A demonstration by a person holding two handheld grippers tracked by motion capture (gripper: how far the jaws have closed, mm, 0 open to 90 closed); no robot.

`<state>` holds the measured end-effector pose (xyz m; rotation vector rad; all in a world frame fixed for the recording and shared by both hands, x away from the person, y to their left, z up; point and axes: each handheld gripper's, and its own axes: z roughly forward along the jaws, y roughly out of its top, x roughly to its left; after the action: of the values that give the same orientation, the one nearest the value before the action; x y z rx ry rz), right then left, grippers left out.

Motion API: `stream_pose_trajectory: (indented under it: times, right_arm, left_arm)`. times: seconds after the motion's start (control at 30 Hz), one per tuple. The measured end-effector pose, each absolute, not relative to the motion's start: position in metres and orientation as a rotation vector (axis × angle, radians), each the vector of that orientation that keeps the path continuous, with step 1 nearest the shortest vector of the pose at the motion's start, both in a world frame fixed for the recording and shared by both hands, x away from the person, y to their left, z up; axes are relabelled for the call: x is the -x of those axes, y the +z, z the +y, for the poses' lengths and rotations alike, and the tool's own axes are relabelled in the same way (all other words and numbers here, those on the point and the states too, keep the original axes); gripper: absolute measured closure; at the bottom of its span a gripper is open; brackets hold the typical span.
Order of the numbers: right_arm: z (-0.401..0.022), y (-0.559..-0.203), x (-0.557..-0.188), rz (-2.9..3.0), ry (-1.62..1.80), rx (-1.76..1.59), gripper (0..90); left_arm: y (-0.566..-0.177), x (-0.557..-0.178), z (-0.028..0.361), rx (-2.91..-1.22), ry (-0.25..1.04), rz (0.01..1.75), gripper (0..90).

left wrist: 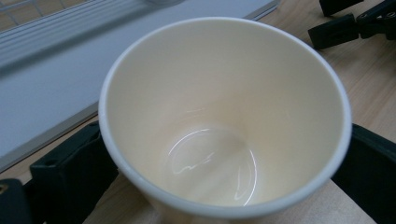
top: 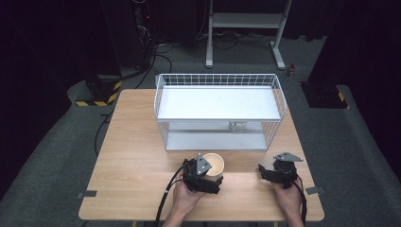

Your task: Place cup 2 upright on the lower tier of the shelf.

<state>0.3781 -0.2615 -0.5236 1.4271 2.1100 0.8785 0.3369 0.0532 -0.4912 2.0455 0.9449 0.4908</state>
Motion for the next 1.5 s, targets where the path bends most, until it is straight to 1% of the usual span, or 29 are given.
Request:
stream_pose_trajectory:
  times: [0.13,0.23,0.57,0.7,0.8,1.0,1.33,1.5]
  right_arm:
    - [-0.262,-0.524,-0.378,2.110,0.878,-1.426,20.0]
    - [-0.262,-0.524,-0.378,2.110,0.879,-1.427,19.9]
    - [-0.261,-0.524,-0.378,2.110,0.877,-1.425,19.7]
    - [-0.262,-0.524,-0.378,2.110,0.877,-1.424,19.7]
    - [-0.261,-0.524,-0.378,2.110,0.877,-1.425,19.7]
    - [-0.262,-0.524,-0.378,2.110,0.876,-1.422,19.7]
    - [-0.262,-0.524,-0.378,2.110,0.876,-1.422,19.8]
    - [-0.262,-0.524,-0.378,2.111,0.876,-1.422,19.8]
  left_arm:
    - [-0.491,-0.337,0.052,-2.046,0.505,0.952,4.3]
    - [-0.491,-0.333,0.052,-2.047,0.538,0.935,9.0]
    - [-0.490,-0.332,0.054,-2.038,0.520,0.941,9.5]
    - [-0.490,-0.332,0.054,-2.022,0.535,0.948,9.6]
    - [-0.487,-0.332,0.057,-2.007,0.528,0.949,9.7]
    - [-0.477,-0.335,0.057,-2.037,0.553,0.914,9.7]
    - [-0.467,-0.344,0.054,-2.037,0.517,0.901,9.7]
    - [-0.462,-0.347,0.054,-2.052,0.535,0.898,9.7]
